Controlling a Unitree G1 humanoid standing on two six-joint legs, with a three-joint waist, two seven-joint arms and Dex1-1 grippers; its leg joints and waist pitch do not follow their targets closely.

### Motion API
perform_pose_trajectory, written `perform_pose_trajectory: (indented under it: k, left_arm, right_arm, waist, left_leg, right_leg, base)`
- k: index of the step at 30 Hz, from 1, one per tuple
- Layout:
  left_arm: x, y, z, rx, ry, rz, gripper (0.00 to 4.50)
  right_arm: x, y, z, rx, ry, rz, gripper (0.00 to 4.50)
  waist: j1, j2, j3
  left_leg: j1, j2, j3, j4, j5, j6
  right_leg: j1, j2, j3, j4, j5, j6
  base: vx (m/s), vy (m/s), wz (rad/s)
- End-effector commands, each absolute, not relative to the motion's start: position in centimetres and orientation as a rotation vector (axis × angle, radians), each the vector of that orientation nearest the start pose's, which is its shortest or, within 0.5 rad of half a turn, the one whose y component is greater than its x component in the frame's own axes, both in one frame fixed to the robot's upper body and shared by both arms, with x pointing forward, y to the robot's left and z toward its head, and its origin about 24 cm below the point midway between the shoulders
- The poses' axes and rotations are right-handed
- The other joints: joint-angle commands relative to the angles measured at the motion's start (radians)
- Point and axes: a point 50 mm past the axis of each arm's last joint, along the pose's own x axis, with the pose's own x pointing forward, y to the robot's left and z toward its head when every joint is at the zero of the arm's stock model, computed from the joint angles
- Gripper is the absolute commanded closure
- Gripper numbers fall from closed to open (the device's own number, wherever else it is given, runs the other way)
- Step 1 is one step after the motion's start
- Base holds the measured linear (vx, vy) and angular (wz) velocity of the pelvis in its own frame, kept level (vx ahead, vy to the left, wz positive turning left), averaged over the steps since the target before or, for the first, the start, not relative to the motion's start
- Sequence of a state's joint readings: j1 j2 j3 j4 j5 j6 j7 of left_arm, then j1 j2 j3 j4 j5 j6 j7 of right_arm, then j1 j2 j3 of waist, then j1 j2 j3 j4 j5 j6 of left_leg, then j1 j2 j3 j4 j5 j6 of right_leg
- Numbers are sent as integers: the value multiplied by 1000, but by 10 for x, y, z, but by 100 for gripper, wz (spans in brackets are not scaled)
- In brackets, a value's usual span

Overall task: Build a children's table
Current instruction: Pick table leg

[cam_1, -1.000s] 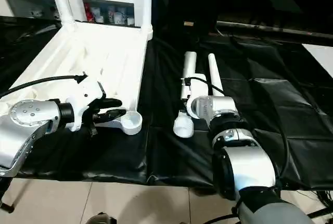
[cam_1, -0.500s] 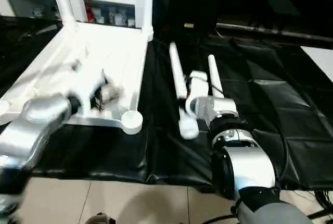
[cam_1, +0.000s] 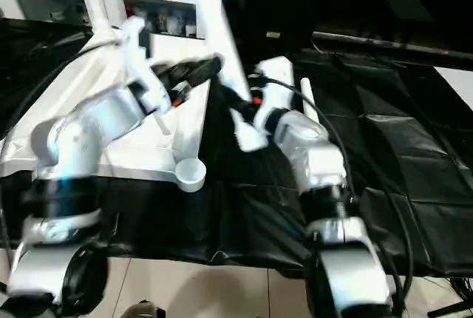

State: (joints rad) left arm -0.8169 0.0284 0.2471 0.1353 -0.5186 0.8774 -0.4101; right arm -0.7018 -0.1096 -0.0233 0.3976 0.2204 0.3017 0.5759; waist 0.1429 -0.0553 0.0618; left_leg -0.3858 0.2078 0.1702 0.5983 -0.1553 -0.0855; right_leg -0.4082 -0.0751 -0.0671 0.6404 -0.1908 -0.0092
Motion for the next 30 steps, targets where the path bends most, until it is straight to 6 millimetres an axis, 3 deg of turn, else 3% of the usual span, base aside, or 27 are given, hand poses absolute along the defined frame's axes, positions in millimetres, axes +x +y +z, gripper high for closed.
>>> perform_pose_trajectory:
  k: [1,4,8,9,12,13,15,18,22,23,30]
  left_arm:
    - [351,86,195,-512,137,-789,60]
    - [355,87,193,-506,164,-748,32]
    - [362,91,188,-510,174,-664,26]
    - [363,91,187,-508,173,-652,26]
    - [363,90,188,-525,167,-658,26]
    - [363,89,189,-535,165,-665,62]
    - [362,89,189,-541,164,-665,62]
    - [363,89,190,-558,165,-664,108]
    - [366,93,188,-572,163,-608,136]
    - [367,93,188,-575,162,-598,150]
    - [364,90,188,-587,162,-603,205]
  right_arm:
    - [354,-89,146,44,-50,787,265]
    - [346,-83,151,33,-89,825,265]
    - [340,-76,151,10,-102,854,265]
    - [339,-75,151,4,-101,860,265]
    - [336,-73,150,-11,-105,861,265]
    - [336,-73,149,-15,-103,858,266]
    - [336,-72,149,-17,-100,855,266]
    - [337,-71,148,-22,-96,845,266]
    - [338,-71,148,-30,-92,818,266]
    - [338,-70,148,-29,-90,812,266]
    - [340,-63,147,-37,-85,803,266]
  waist:
    - [1,5,-76]
    - [3,9,-75]
    - [0,6,-75]
    - [1,6,-76]
    - [4,7,-77]
    - [4,5,-77]
    - [5,5,-77]
    - [5,5,-75]
    - [3,4,-75]
    - [2,0,-75]
    - [3,5,-74]
  left_leg:
    - [18,13,-2,-69,-193,-10]
    - [20,13,-2,-69,-202,-16]
    - [13,12,-6,-72,-198,-12]
    - [16,13,-6,-70,-198,-11]
    - [18,14,-5,-70,-178,-11]
    - [17,15,-5,-69,-174,-9]
    - [17,15,-4,-69,-170,-9]
    - [17,14,-4,-71,-179,-11]
    - [17,13,-5,-71,-184,-16]
    - [16,14,-5,-71,-183,-16]
    - [16,15,-5,-72,-183,-16]
  right_leg:
    - [57,-57,41,-80,-152,-155]
    - [54,-56,42,-81,-150,-150]
    - [60,-56,41,-81,-143,-131]
    - [58,-58,42,-83,-143,-130]
    - [56,-58,42,-78,-110,-148]
    - [57,-58,42,-77,-94,-156]
    - [57,-58,42,-76,-83,-161]
    - [58,-60,42,-77,-99,-160]
    - [58,-60,43,-80,-119,-143]
    - [59,-60,43,-80,-117,-143]
    - [57,-60,42,-79,-111,-144]
  base:
    - [0,0,0]
    - [0,0,0]
    - [0,0,0]
    - [0,0,0]
    - [0,0,0]
    - [0,0,0]
    - [0,0,0]
    - [0,0,0]
    - [0,0,0]
    - [0,0,0]
    - [0,0,0]
